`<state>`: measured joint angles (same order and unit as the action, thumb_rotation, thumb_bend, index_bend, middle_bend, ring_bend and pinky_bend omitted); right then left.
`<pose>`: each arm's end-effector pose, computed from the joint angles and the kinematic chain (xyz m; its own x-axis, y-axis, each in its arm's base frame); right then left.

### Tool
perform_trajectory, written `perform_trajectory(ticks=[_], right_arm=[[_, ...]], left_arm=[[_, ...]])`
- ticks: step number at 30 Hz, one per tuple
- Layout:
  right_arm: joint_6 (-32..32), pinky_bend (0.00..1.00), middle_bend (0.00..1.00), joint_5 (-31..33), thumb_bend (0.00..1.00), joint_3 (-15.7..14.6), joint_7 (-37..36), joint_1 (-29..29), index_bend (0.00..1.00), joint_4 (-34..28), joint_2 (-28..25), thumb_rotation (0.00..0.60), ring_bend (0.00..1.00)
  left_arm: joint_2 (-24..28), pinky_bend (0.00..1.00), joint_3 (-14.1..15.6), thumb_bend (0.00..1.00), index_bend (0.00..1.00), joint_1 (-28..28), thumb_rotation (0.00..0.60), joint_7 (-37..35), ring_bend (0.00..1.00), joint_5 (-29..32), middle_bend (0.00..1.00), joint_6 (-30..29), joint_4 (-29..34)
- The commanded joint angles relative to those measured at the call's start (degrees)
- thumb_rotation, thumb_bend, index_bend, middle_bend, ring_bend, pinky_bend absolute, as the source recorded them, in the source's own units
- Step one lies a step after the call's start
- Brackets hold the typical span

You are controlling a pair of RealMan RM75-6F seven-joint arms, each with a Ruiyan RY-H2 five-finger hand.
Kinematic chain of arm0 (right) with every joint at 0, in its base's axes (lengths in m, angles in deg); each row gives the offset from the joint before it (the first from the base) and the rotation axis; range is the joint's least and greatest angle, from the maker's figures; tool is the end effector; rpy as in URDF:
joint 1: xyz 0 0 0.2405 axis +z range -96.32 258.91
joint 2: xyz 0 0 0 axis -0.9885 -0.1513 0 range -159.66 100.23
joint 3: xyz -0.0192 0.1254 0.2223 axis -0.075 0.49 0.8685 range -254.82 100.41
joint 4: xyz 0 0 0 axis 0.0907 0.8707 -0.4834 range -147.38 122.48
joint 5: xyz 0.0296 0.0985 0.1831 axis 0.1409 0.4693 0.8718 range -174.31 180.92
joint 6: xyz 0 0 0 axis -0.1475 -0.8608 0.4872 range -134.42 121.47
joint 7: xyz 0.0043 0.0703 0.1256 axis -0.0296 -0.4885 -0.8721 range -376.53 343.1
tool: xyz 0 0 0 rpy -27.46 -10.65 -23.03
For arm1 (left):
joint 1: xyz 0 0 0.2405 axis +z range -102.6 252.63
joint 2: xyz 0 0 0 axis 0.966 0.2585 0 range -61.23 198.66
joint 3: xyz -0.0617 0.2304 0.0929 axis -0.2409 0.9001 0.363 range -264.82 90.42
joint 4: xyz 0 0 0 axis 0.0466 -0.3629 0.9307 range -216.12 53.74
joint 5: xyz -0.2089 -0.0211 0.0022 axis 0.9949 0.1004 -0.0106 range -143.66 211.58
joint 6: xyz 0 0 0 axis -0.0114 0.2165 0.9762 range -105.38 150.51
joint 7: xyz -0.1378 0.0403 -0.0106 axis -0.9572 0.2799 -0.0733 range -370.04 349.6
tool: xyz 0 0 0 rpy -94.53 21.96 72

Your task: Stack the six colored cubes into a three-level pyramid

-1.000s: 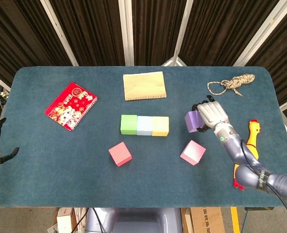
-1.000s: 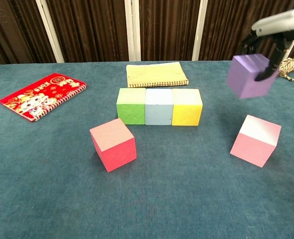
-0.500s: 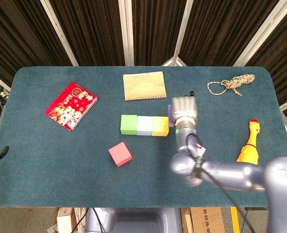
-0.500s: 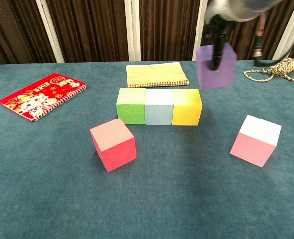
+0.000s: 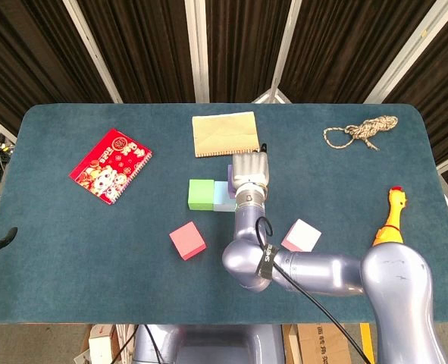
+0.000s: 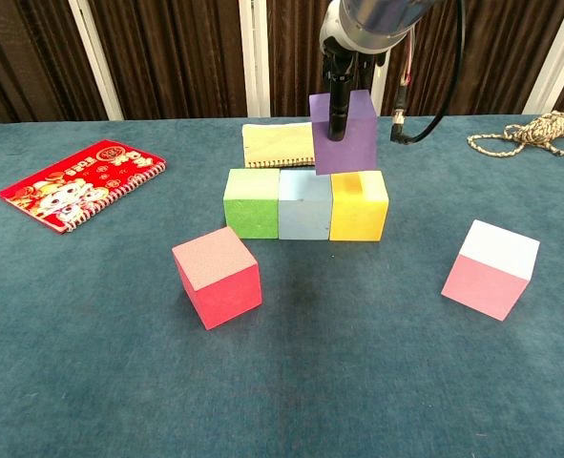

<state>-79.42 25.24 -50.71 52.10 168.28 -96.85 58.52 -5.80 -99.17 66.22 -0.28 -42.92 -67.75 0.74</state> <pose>0.0386 -0.4174 0.0168 0.5445 -0.4178 0.7273 -0.7920 0.0294 0.6098 -0.3197 0.2308 0.1624 0.5137 -0.2456 0.8221 0.8580 0.1536 -0.4902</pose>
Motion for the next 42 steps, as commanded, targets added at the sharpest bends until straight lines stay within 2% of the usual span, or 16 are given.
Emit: perform_trajectory(ticks=[1, 13, 42], right_arm=[[0.2, 0.00, 0.45, 0.0, 0.36, 1.0, 1.2, -0.7, 0.42, 1.1, 0.5, 0.600, 0.23], [0.9, 0.00, 0.45, -1.7, 0.36, 3.8, 2.7, -2.5, 0.42, 2.5, 2.4, 0.600, 0.24], [2.1, 0.00, 0.45, -5.6, 0.36, 6.4, 4.3, -5.0, 0.43, 5.1, 7.3, 0.600, 0.24]], left_arm=[[-0.1, 0.03, -0.1, 0.20, 0.15, 0.0, 0.600, -0.1, 0.00, 0.1, 0.01, 0.0, 0.0], [-0.9, 0.03, -0.6, 0.20, 0.15, -0.5, 0.600, -0.1, 0.00, 0.5, 0.01, 0.3, -0.9], [-0.9, 0.03, -0.8, 0.20, 0.15, -0.7, 0.600, 0.0, 0.00, 0.7, 0.01, 0.2, -0.8]])
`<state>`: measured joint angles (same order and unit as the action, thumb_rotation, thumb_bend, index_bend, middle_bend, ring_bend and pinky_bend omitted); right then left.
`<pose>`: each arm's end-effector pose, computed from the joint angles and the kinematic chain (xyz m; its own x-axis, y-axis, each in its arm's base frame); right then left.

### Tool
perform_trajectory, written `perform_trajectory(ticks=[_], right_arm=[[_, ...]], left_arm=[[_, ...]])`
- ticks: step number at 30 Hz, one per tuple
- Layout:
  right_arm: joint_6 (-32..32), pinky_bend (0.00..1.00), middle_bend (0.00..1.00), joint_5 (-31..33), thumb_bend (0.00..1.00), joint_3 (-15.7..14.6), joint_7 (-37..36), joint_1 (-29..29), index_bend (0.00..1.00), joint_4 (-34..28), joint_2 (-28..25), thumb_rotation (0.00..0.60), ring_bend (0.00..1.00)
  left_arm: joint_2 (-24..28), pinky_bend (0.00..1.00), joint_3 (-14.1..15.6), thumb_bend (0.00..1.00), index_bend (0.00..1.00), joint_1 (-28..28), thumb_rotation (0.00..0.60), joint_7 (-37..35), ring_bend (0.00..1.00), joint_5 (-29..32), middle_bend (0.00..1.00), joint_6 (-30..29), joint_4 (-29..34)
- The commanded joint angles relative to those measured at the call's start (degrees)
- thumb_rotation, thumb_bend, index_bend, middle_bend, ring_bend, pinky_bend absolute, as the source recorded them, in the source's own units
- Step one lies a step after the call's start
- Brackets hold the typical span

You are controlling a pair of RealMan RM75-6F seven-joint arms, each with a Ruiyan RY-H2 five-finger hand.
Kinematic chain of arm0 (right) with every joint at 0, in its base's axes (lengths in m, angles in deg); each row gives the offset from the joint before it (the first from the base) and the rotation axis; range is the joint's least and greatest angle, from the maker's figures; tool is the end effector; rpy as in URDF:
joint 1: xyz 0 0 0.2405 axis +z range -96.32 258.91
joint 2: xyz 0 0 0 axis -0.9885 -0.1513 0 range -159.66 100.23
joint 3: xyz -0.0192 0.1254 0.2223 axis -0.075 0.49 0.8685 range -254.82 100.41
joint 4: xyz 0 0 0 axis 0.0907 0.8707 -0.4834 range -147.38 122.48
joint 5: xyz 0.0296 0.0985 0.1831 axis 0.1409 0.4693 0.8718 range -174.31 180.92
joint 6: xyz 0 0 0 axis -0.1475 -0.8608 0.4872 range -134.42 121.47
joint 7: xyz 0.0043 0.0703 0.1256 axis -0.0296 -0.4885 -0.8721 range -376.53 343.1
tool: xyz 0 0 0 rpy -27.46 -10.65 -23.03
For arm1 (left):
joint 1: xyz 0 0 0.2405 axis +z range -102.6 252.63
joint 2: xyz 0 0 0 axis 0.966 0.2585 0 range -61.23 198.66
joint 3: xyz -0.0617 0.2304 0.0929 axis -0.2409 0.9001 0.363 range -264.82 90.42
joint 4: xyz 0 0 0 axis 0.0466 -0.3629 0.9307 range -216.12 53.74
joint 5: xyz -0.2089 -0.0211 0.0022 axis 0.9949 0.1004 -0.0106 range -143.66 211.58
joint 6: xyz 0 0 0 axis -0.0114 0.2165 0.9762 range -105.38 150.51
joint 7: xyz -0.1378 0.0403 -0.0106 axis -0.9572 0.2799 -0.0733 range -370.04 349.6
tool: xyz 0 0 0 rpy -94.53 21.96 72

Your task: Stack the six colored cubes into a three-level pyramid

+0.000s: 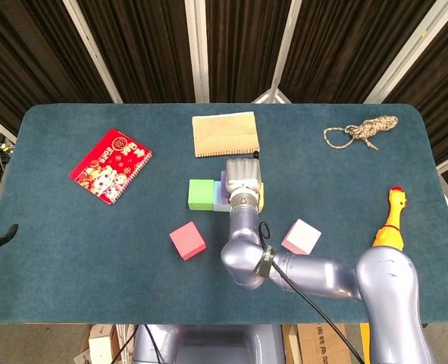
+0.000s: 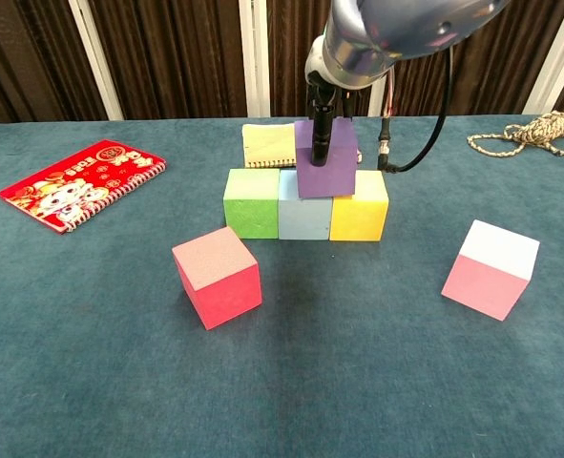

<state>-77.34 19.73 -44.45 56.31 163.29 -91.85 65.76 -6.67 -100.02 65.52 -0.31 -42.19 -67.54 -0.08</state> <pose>0.0336 -0.4180 -0.0128 0.5079 -0.4522 0.7332 -0.8189 0.0107 0.5739 -0.3190 0.2370 0.1614 0.5070 -0.2590 0.8222 0.8619 0.1608 -0.4808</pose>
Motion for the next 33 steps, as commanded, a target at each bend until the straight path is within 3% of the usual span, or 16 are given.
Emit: perform_trajectory(ticks=[1, 33], right_arm=[[0.1, 0.00, 0.45, -0.2, 0.36, 0.1, 0.1, -0.1, 0.43, 0.1, 0.2, 0.600, 0.24], [0.3, 0.00, 0.45, -1.1, 0.36, 2.0, 2.0, -1.7, 0.43, 0.5, 0.5, 0.600, 0.24]], left_arm=[[0.0, 0.03, 0.0, 0.20, 0.15, 0.0, 0.600, 0.0, 0.00, 0.0, 0.01, 0.0, 0.0], [-0.3, 0.03, -0.1, 0.20, 0.15, -0.2, 0.600, 0.1, 0.00, 0.4, 0.01, 0.2, -0.2]])
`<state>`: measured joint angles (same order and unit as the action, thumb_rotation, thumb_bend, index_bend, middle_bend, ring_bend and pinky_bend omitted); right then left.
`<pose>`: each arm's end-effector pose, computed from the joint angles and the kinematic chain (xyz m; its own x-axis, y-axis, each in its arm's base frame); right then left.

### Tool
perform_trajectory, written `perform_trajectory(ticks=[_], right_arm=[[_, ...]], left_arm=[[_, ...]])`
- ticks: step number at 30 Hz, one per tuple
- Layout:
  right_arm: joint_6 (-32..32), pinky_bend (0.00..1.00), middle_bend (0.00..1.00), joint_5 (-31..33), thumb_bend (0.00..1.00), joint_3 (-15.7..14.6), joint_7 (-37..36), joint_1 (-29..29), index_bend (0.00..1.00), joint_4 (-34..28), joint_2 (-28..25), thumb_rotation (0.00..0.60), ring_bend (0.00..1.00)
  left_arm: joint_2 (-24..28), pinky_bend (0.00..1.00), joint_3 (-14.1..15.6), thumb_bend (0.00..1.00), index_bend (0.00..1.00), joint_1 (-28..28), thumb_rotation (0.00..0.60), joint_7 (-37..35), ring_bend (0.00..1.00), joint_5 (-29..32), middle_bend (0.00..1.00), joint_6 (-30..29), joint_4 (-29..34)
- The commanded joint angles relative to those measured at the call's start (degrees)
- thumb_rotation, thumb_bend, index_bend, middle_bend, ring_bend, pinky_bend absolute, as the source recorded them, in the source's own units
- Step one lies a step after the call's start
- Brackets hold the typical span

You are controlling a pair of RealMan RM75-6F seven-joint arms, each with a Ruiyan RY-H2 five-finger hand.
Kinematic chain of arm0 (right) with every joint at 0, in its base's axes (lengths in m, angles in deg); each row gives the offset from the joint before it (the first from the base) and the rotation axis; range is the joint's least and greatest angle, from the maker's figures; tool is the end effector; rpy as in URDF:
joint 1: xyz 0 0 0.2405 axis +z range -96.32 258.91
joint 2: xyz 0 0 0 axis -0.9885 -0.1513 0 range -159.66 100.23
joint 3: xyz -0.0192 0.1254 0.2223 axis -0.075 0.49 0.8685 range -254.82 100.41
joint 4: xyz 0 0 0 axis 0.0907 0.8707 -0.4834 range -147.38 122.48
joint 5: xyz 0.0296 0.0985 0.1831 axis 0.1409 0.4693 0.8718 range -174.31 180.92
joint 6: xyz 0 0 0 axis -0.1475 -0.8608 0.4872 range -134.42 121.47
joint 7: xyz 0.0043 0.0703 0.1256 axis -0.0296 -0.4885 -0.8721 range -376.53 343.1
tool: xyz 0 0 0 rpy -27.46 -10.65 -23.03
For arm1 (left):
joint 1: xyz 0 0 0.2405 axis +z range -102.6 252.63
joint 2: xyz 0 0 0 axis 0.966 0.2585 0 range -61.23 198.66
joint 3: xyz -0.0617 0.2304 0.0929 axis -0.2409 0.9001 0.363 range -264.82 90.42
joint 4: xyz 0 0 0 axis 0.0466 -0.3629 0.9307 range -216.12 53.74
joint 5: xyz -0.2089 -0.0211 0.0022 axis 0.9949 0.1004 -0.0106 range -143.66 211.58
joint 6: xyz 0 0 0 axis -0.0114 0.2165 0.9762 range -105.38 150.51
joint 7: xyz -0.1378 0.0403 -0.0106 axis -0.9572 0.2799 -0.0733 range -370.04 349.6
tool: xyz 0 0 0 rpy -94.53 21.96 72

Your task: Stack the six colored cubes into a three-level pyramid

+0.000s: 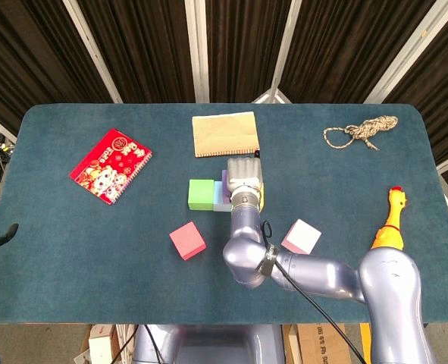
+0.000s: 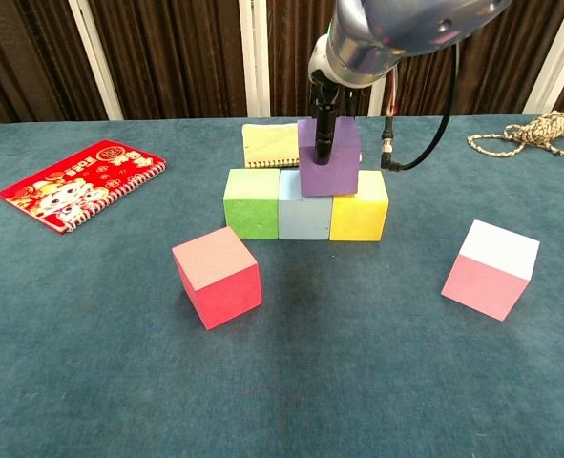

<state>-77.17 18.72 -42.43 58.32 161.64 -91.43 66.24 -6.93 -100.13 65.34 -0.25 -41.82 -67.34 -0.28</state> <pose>0.0302 -0.4210 -0.0110 0.5036 -0.4553 0.7342 -0.8196 0.0171 0.5727 -0.3195 0.2383 0.1604 0.5059 -0.2574 0.8233 0.8625 0.1649 -0.4784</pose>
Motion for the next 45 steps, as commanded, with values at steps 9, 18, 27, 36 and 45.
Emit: perform_trajectory(ticks=[9, 18, 27, 36, 45], right_arm=[[0.5, 0.00, 0.45, -0.2, 0.36, -0.1, 0.0, -0.6, 0.43, 0.0, 0.0, 0.600, 0.24], [0.1, 0.00, 0.45, -0.6, 0.35, 0.1, -0.3, -1.0, 0.44, -1.0, -0.3, 0.600, 0.24], [0.2, 0.00, 0.45, -0.9, 0.36, 0.1, -0.8, -1.3, 0.44, -1.2, -0.4, 0.600, 0.24], [0.0, 0.00, 0.45, -1.1, 0.36, 0.1, -0.7, -1.3, 0.44, -1.1, -0.3, 0.600, 0.24], [0.0, 0.00, 0.45, -1.2, 0.35, -0.1, -0.8, -1.4, 0.44, -1.4, -0.1, 0.600, 0.24]], left_arm=[[-0.2, 0.03, 0.1, 0.20, 0.15, -0.1, 0.600, 0.3, 0.00, -0.1, 0.01, 0.0, 0.0], [-0.4, 0.03, 0.1, 0.20, 0.15, -0.1, 0.600, 0.5, 0.00, 0.0, 0.01, 0.0, -0.1], [-0.4, 0.03, 0.1, 0.20, 0.15, -0.1, 0.600, 0.6, 0.00, 0.0, 0.01, 0.0, -0.1], [-0.5, 0.03, 0.1, 0.20, 0.15, -0.2, 0.600, 0.7, 0.00, 0.0, 0.01, 0.0, -0.2], [-0.6, 0.03, 0.0, 0.20, 0.15, -0.2, 0.600, 0.7, 0.00, 0.1, 0.01, 0.0, -0.2]])
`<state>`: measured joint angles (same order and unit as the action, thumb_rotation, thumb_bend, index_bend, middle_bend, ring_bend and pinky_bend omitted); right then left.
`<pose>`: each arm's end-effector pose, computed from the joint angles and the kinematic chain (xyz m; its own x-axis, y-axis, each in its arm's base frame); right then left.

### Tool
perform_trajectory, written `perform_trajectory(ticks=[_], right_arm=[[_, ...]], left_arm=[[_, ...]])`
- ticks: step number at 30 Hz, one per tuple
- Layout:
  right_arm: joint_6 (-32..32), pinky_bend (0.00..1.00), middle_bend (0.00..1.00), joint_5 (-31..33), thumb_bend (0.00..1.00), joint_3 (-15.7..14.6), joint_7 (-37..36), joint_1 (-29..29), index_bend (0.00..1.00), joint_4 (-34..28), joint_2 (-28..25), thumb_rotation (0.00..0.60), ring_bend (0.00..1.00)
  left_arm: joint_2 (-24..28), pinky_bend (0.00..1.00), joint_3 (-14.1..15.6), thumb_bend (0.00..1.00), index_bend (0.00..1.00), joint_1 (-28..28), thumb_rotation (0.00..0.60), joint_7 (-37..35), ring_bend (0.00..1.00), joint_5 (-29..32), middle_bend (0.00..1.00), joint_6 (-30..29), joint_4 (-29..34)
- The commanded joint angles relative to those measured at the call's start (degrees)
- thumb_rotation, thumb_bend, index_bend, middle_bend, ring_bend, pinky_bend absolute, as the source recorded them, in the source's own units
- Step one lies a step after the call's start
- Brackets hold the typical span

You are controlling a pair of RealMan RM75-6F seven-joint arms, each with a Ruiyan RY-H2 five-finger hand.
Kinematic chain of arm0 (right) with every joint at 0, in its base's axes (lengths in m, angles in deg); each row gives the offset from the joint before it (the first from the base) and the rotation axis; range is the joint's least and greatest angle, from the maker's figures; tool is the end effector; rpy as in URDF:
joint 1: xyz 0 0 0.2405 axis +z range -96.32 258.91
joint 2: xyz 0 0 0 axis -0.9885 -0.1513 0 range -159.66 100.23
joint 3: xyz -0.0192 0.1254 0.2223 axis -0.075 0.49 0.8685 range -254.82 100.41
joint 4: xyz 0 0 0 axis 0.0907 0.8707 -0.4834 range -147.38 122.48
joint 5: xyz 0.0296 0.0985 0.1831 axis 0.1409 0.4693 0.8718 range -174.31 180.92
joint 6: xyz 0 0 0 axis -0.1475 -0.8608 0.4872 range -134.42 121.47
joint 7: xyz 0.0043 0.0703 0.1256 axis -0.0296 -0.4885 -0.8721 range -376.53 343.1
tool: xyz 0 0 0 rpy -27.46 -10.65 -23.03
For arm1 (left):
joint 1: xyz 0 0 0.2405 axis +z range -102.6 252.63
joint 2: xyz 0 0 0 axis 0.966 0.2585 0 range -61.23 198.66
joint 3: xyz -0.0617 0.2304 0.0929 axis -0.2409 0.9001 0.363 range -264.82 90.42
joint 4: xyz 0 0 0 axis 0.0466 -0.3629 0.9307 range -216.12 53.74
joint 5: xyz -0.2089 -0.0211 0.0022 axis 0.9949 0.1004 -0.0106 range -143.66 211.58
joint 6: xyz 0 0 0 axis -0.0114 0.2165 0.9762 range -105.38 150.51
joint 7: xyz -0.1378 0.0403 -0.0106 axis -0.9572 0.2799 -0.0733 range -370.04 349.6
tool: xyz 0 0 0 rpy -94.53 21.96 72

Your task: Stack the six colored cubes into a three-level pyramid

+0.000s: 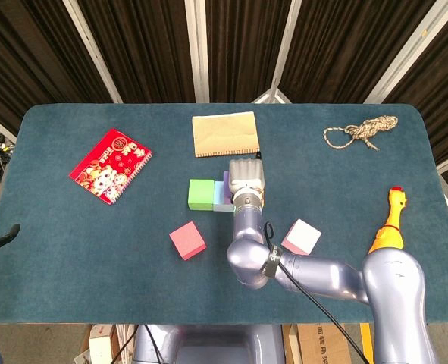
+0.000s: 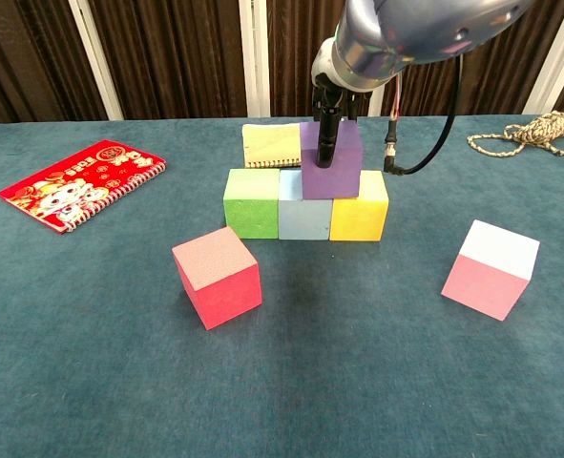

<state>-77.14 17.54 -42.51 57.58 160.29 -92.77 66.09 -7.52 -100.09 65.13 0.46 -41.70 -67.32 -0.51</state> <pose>0.0252 -0.4183 -0.0114 0.4968 -0.4558 0.7385 -0.8257 0.0139 0.5640 -0.3188 0.2393 0.1571 0.5107 -0.2547 0.8211 0.8596 0.1670 -0.4829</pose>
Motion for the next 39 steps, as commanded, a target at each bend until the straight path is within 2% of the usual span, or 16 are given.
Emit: perform_trajectory(ticks=[1, 39], right_arm=[[0.0, 0.00, 0.45, -0.1, 0.35, 0.0, -0.1, 0.0, 0.44, 0.0, 0.0, 0.600, 0.24], [1.1, 0.00, 0.45, 0.4, 0.36, -0.1, -0.1, -0.5, 0.45, 0.7, 0.2, 0.600, 0.23]], left_arm=[[0.0, 0.03, 0.0, 0.20, 0.15, 0.0, 0.600, 0.0, 0.00, 0.0, 0.01, 0.0, 0.0], [-0.3, 0.03, 0.0, 0.20, 0.15, -0.1, 0.600, 0.4, 0.00, 0.2, 0.01, 0.2, -0.3]])
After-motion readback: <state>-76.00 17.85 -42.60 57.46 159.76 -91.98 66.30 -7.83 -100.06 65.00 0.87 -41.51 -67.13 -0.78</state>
